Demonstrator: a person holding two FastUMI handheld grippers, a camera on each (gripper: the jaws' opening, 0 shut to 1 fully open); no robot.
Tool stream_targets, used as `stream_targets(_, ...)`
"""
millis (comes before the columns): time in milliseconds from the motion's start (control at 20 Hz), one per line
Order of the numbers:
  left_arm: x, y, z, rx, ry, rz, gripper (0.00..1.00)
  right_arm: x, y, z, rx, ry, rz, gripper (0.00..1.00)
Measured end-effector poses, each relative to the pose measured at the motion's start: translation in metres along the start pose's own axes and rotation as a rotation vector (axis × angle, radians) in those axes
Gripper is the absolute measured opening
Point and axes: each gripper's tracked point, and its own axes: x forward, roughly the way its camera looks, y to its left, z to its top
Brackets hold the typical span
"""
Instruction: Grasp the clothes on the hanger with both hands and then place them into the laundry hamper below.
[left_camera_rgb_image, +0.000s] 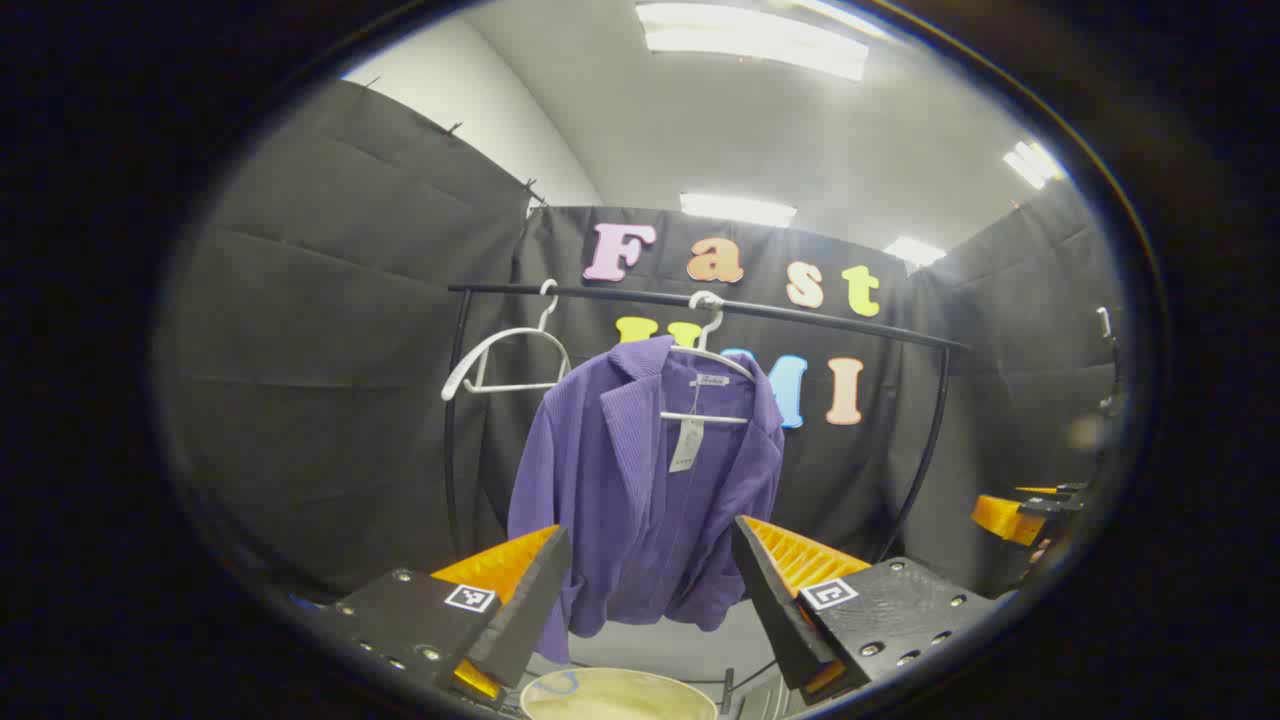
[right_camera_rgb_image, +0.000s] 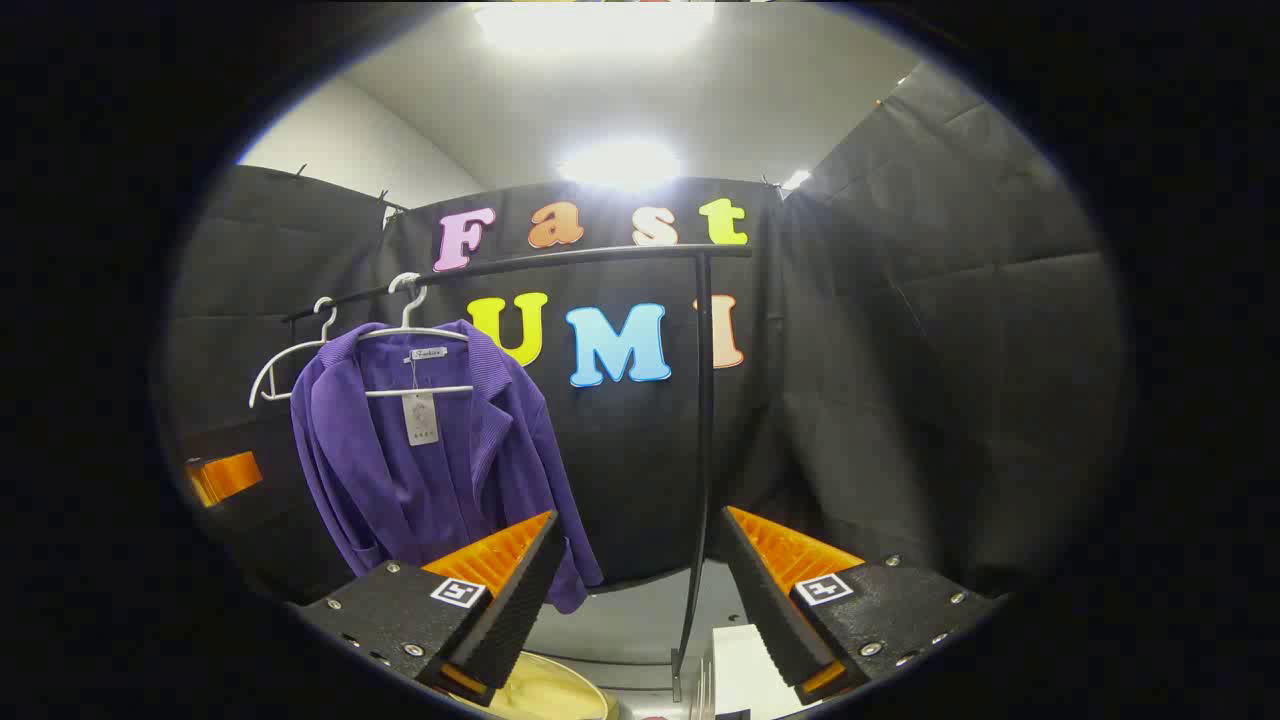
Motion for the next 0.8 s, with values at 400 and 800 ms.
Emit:
stream_targets(400,-0.01,0.009,0.003,0.02,0.0,0.009,0.94,0.002,0.011,0.003,-0.008,-0.006,0.021,0.96)
stream_targets(800,-0.011,0.0,0.006,0.051,-0.023,-0.021,1.0,-0.001,0.022,0.007,-0.018,-0.008,0.045,0.96)
